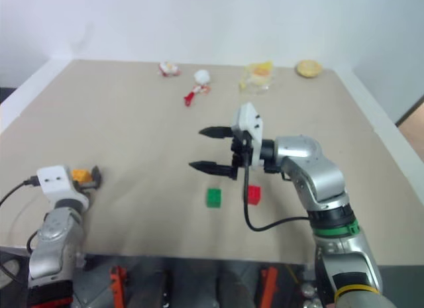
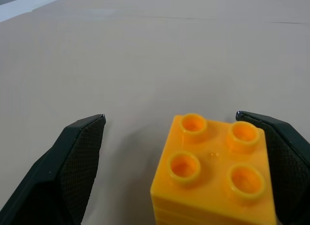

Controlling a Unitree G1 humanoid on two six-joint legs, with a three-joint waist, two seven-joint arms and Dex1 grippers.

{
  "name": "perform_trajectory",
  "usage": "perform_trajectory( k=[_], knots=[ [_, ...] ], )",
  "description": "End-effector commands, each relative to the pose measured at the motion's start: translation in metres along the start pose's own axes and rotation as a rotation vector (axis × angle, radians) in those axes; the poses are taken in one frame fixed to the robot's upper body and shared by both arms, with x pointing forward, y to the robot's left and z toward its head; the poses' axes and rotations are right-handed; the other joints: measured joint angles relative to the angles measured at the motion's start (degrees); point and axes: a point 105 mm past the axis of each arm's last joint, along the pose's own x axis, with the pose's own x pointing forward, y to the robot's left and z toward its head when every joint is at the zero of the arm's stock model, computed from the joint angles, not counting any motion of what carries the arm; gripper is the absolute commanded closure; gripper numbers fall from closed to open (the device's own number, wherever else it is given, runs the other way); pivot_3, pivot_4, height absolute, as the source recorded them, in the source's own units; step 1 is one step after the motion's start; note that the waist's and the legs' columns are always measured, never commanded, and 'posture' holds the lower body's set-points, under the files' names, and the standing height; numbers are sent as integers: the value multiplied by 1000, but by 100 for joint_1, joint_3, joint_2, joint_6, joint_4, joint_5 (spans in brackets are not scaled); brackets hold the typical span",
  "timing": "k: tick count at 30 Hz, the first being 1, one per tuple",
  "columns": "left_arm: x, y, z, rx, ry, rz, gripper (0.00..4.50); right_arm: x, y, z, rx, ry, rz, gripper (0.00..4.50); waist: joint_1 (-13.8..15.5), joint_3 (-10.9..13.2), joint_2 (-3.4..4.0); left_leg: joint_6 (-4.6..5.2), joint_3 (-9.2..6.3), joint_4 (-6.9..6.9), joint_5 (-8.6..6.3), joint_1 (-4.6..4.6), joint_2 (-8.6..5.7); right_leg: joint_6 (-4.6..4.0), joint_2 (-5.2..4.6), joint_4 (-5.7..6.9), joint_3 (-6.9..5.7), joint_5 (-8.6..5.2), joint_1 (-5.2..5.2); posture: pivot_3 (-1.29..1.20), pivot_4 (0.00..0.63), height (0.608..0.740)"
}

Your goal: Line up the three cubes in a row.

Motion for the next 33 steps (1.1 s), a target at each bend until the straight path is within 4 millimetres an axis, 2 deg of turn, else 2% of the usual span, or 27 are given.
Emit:
perform_trajectory(
  k=[1, 7, 14, 15, 16, 20, 23, 29, 31, 33],
  knots=[
    [0, 2, 6, 5, -29, -15, 37, -1, -1, 14, -52, -35, -2, 0, 0, 0, 0, 0, 0, -2, 0, 0, 0, -1, 0, 0, 0, -1, 0, 0, 150, 740],
    [-19, -20, -5, 6, -5, -95, 37, -2, -1, 14, -53, -37, -4, 0, 1, 0, 0, 0, 5, -9, 0, 1, -1, -1, -6, -3, 1, -3, 0, 0, 150, 740],
    [-20, -13, -4, 20, -3, -77, 37, -2, -2, 14, -52, -39, -4, 0, 0, -1, 1, -1, 11, -13, -1, 5, -1, -3, -9, -7, 2, -4, -1, 0, 150, 740],
    [-19, -13, -3, 21, -5, -76, 639, -1, -2, 14, -52, -39, -4, 0, 0, -1, 1, -1, 12, -13, -1, 6, -1, -3, -9, -7, 2, -4, -1, 0, 150, 740],
    [-19, -13, -3, 21, -6, -75, 784, -1, -2, 14, -52, -40, -4, 0, 0, -1, 1, -1, 12, -13, -1, 6, -1, -3, -9, -7, 2, -4, -1, 0, 150, 740],
    [-19, -14, -4, 19, -6, -74, 2244, -1, -2, 14, -52, -40, -6, 0, -1, -1, 1, -1, 11, -13, 0, 6, -1, -3, -9, -7, 2, -4, -1, 0, 150, 740],
    [-20, -16, -4, 15, -5, -76, 3155, -2, -2, 14, -52, -39, -9, 0, -1, -1, 1, -1, 11, -13, 0, 6, -1, -3, -9, -7, 2, -4, -1, 0, 150, 740],
    [-19, -21, -1, -2, -19, -115, 3134, -4, -1, 15, -55, -40, -6, 0, -1, -1, 1, -1, 11, -13, -1, 5, -1, -3, -9, -7, 2, -4, -1, 0, 150, 740],
    [-19, -33, 3, -25, -27, -206, 3134, -8, 1, 17, -55, -48, 8, 0, 3, 0, 1, -1, 11, -13, -1, 5, -1, -3, -9, -7, 2, -4, -1, 0, 150, 740],
    [-23, -63, 16, -49, -65, -431, 3134, -17, 9, 24, -52, -68, 44, 0, 20, 0, -1, -1, 11, -12, 0, 2, -1, -3, -10, -7, 1, -4, -3, 0, 150, 740]
  ],
)
